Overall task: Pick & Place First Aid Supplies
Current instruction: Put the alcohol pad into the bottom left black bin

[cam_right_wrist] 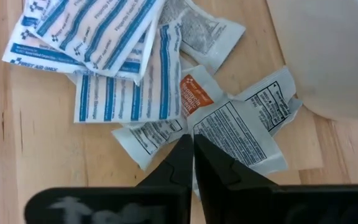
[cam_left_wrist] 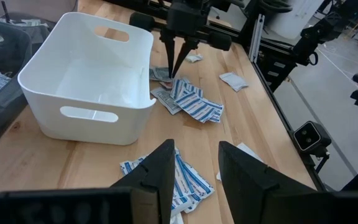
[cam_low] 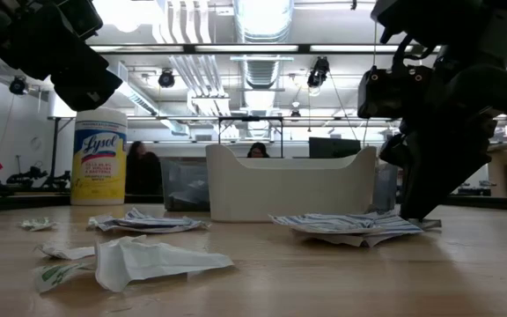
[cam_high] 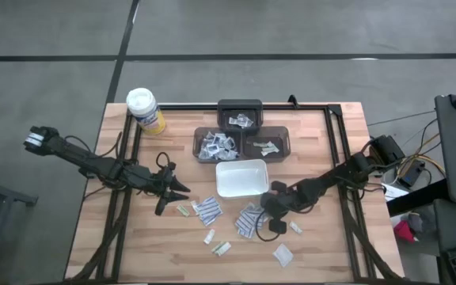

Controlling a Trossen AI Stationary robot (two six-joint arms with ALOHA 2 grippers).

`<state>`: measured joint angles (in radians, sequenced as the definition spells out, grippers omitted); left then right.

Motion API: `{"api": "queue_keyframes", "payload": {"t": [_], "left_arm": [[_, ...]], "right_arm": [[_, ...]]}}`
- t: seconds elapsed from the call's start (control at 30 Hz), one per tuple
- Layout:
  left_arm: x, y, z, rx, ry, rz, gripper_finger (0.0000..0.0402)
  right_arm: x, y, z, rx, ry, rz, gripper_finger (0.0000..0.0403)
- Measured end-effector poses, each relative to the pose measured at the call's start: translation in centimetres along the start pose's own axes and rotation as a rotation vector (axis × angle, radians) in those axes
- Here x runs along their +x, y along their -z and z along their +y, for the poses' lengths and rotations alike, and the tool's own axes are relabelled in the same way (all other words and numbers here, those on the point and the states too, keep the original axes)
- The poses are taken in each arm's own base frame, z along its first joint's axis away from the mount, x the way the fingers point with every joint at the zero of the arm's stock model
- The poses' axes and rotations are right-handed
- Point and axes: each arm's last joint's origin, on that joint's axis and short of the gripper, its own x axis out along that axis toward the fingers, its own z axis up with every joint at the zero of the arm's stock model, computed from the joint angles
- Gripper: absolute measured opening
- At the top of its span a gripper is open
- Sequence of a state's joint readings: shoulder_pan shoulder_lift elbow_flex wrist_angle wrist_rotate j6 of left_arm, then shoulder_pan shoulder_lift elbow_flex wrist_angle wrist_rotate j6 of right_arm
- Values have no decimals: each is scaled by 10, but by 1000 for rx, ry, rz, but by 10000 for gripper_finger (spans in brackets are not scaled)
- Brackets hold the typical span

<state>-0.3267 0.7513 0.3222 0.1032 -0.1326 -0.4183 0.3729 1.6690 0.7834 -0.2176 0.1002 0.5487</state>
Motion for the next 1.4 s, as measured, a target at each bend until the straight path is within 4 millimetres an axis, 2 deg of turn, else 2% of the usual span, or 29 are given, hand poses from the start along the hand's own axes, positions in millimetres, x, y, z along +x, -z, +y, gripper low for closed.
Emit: {"api": "queue_keyframes", "payload": {"t": [0.2, 0.4, 0.67, 0.83, 1.1, 1.4], "left_arm": [[0, 0, 0, 1, 0, 0, 117], [0, 0, 0, 2, 0, 0, 117], [0, 0, 0, 2, 0, 0, 117], [0, 0, 0, 2, 0, 0, 117], [0, -1, 0, -5, 5, -10, 117], [0, -6, -3, -13, 27, -59, 117]], "right_arm": [[-12, -4, 3, 10, 22, 99, 8], [-36, -22, 12, -45, 7, 139, 8], [-80, -50, 29, -198, -193, 121, 8], [-102, -66, 39, -312, -339, 66, 8], [-123, -87, 45, -441, -381, -55, 8], [-137, -130, 35, -493, -401, -412, 8]]}}
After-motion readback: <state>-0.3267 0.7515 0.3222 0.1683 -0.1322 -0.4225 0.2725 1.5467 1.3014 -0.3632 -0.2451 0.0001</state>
